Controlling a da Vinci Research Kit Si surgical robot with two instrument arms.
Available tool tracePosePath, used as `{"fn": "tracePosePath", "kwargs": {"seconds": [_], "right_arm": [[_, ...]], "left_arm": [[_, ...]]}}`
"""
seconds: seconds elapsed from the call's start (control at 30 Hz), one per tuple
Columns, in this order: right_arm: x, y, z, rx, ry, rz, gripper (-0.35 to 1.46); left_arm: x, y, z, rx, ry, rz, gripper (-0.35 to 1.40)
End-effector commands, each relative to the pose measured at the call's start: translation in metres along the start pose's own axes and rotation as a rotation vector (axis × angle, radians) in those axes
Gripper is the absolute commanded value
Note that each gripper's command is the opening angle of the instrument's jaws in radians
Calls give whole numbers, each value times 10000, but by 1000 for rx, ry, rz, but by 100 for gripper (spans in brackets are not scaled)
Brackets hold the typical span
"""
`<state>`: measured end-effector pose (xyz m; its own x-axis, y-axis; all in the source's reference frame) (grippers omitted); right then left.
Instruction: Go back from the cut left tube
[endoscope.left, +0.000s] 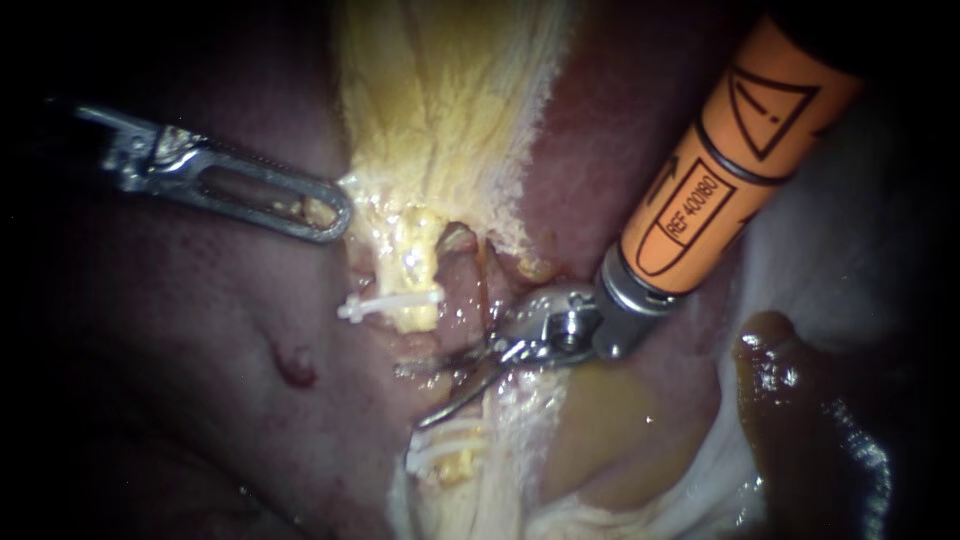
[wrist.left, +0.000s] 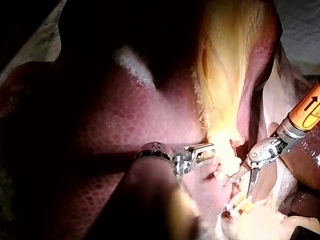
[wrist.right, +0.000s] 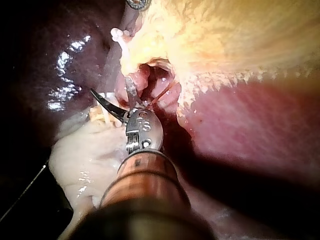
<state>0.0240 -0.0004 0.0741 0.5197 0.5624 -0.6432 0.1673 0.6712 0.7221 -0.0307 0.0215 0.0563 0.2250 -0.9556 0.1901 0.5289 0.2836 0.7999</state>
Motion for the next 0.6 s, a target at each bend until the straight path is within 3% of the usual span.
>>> {"fn": "tracePosePath", "kwargs": {"seconds": [0.03, 0.27, 0.37, 0.5, 0.6], "right_arm": [[1, -4, -6, -22, 7, -15, 138], [8, -30, -52, -213, 43, -142, 143], [15, -38, -76, -283, 22, -197, 143], [26, -45, -112, -366, -49, -254, 145], [29, -48, -131, -414, -61, -270, 145]], "left_arm": [[0, 1, 0, 0, 0, 0, -35], [0, 3, -1, 1, 1, 1, -35], [0, 3, -1, 1, 1, 1, -35], [0, 4, 0, 2, 1, 1, -35], [0, 5, 0, 1, 1, 1, -35]]}}
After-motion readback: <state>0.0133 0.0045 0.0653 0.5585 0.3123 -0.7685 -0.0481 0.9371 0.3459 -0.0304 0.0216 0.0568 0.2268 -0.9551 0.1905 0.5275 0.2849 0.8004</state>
